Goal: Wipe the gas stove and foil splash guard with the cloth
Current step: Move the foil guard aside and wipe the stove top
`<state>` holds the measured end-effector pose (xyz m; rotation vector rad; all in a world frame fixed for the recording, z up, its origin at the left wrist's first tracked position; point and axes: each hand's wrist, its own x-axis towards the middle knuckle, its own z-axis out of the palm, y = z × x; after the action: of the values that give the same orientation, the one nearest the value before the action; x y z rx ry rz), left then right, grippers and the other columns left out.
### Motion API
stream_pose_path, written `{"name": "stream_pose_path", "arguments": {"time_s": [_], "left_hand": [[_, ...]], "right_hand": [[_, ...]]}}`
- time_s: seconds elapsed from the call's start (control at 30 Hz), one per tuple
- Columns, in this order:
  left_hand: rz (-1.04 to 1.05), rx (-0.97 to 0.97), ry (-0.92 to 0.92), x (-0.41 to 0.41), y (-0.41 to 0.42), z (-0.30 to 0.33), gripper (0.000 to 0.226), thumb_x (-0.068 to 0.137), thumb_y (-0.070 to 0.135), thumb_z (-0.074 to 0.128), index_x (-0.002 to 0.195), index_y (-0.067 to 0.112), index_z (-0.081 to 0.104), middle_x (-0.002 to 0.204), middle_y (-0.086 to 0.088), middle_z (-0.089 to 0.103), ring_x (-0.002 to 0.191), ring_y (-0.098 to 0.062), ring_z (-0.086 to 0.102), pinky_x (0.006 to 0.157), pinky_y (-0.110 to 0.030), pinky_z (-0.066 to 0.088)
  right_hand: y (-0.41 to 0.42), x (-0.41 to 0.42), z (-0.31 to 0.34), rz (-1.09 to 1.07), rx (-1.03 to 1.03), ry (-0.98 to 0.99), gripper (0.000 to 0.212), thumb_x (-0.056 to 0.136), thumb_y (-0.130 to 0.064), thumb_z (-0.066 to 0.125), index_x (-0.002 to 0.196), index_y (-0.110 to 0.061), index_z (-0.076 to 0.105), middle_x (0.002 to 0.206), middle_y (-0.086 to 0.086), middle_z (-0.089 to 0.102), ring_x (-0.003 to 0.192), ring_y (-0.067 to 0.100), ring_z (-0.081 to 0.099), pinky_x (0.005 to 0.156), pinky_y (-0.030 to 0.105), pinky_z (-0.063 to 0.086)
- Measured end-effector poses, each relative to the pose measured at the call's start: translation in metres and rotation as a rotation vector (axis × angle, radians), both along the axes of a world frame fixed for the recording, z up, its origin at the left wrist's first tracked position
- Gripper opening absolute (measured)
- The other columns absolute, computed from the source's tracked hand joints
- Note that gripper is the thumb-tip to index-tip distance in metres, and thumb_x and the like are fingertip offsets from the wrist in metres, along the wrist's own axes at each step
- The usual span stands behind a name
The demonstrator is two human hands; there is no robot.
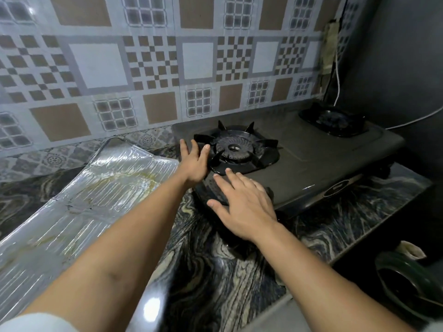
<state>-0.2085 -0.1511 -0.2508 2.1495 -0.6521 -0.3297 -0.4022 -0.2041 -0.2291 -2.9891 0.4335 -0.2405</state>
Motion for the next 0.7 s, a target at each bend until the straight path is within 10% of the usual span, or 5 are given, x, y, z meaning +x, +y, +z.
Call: {"name": "stream_pose_path", "arguments": {"time_s": [0.37,0.7], "left_hand": [[-0.011,0.006,0.008,0.002,0.002,0.001,0.077,0.101,0.055,0.030,0.158,0.011,0.003,0.162,-0.011,-0.026,0.152,-0.026,-0.013,0.120,-0.032,-0.004],[-0.116,-0.089,0.327,0.000,0.017,0.023,0.078,0.091,0.075,0.014,0.156,0.035,-0.004,0.158,0.013,-0.033,0.149,-0.008,-0.015,0.122,-0.046,0.001]], "right_hand": [[-0.017,-0.030,-0.012,0.368,-0.111,-0.062,0.047,0.095,-0.062,0.042,0.134,-0.039,0.056,0.155,-0.002,0.041,0.139,0.025,0.042,0.108,0.040,0.037],[-0.001,0.014,0.005,0.185,-0.051,0.102,0.065,0.098,-0.060,0.026,0.156,-0.035,0.012,0.166,0.002,0.001,0.152,0.027,-0.003,0.123,0.045,0.003]]}}
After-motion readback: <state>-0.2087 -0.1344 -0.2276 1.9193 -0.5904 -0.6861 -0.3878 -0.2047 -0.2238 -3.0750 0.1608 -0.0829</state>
